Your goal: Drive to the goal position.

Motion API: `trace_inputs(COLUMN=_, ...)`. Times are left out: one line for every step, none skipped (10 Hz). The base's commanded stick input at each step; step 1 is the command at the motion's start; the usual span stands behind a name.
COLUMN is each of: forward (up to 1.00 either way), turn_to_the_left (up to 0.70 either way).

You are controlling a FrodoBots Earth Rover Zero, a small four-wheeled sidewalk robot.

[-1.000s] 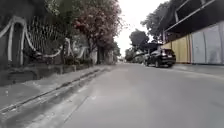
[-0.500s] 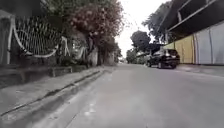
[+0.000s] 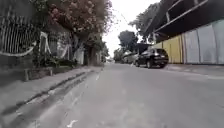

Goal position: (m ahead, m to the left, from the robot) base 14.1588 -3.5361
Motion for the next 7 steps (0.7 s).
trace_inputs(forward=1.00, turn_to_the_left=0.00)
trace_inputs(forward=1.00, turn_to_the_left=0.00)
trace_inputs(forward=1.00, turn_to_the_left=0.00)
trace_inputs(forward=1.00, turn_to_the_left=0.00)
trace_inputs(forward=1.00, turn_to_the_left=0.00)
trace_inputs(forward=1.00, turn_to_the_left=0.00)
trace_inputs(forward=1.00, turn_to_the_left=0.00)
